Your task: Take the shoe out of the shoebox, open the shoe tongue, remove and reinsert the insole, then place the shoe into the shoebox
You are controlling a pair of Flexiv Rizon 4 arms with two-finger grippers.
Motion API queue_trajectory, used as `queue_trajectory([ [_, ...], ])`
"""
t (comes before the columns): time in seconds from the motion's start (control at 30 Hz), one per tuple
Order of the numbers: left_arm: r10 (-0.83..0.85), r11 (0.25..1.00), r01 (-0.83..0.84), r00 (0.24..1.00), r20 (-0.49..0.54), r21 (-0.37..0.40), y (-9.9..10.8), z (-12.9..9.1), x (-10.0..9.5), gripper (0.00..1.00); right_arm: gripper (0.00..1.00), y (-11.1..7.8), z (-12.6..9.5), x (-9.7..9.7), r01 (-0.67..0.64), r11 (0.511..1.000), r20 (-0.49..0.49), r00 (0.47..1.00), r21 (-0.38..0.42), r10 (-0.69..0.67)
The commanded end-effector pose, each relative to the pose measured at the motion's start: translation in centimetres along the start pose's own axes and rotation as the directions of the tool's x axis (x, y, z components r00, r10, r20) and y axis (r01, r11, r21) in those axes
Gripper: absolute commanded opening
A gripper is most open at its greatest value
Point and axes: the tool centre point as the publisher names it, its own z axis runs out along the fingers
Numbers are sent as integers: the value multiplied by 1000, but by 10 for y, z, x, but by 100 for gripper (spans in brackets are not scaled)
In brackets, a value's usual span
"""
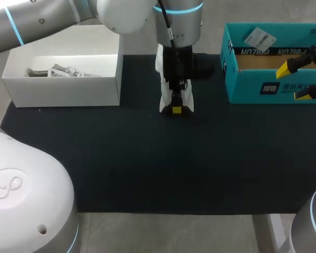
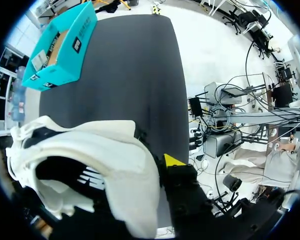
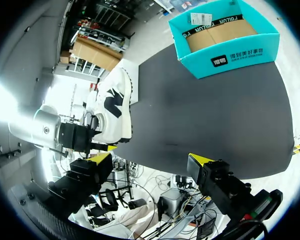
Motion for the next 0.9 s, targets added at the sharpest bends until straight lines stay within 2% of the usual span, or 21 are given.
queue_trajectory([
  [0.03,2,1000,-2,1000,4,5,2,-1,1,0,100,1,1,0,-2,1000,3,1000,1,2],
  [0.1,2,1000,-2,1000,4,5,2,-1,1,0,100,1,1,0,-2,1000,3,1000,1,2],
  [0.3,5,1000,-5,999,-38,11,20,-7,-12,0,100,1,1,0,-2,1000,3,1000,1,2],
  [0.47,28,999,-27,999,-18,24,38,-17,-20,0,100,1,1,0,-2,1000,3,1000,1,2],
  [0.6,35,999,-35,999,-5,21,57,-23,-35,0,100,1,1,0,-2,1000,3,1000,1,2],
  [0.9,26,1000,-26,1000,14,2,104,-35,-81,0,100,1,1,0,-2,1000,3,1000,1,2],
])
